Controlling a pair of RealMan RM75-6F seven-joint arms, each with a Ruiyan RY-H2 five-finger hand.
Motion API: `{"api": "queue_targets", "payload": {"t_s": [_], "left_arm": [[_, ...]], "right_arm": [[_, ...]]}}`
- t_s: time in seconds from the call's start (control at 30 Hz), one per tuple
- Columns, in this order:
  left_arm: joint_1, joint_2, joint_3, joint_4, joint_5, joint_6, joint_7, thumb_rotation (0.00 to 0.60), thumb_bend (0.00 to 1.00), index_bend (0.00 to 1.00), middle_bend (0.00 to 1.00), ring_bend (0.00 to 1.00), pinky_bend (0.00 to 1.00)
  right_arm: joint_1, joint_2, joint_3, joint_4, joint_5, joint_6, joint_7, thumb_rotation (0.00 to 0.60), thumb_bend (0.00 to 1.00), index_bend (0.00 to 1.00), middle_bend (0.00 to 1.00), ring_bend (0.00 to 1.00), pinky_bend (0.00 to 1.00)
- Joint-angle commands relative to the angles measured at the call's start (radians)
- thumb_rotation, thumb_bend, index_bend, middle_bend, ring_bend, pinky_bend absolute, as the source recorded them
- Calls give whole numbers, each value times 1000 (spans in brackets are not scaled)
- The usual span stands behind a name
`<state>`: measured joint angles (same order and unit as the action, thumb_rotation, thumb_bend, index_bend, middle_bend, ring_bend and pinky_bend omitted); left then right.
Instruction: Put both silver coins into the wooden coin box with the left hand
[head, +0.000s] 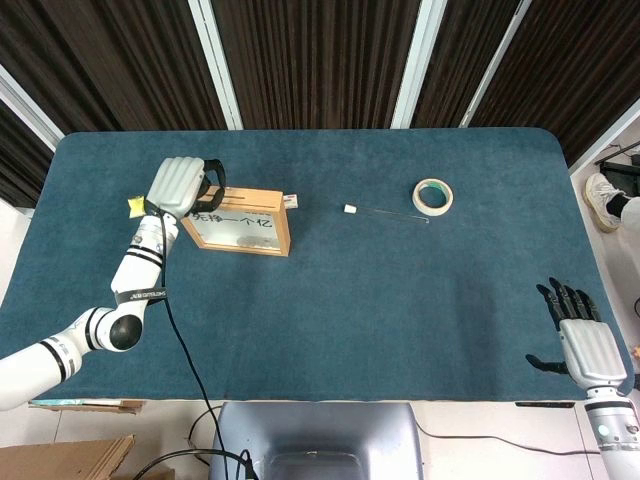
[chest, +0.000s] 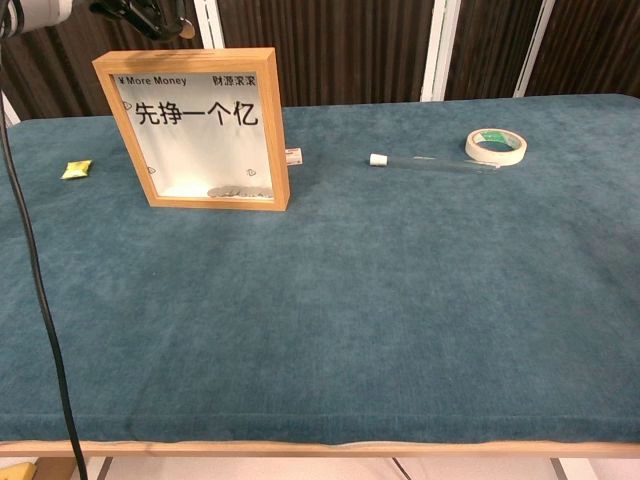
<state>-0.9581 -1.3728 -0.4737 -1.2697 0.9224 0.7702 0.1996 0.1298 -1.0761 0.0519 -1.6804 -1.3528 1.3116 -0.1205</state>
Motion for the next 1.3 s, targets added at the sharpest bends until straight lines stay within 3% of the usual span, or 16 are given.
{"api": "queue_targets", "payload": {"t_s": [0.03,0.83,1.1,1.3], "left_arm": [[-8,-6,17,9,-4,1,-4,600,448,624,1000,1000,1000],[-35,-16,85,19,-41,40,3,600,447,621,1000,1000,1000],[-37,-21,91,26,-47,50,-7,600,438,433,1000,1000,1000],[-34,-18,98,25,-43,64,-8,600,435,389,1000,1000,1000]], "right_arm": [[0,0,-1,-1,-1,0,0,600,177,0,0,0,0],[1,2,-2,-5,-11,3,8,600,177,0,0,0,0],[0,3,-2,-6,-11,3,10,600,177,0,0,0,0],[0,4,-2,-6,-12,5,11,600,177,0,0,0,0]]}}
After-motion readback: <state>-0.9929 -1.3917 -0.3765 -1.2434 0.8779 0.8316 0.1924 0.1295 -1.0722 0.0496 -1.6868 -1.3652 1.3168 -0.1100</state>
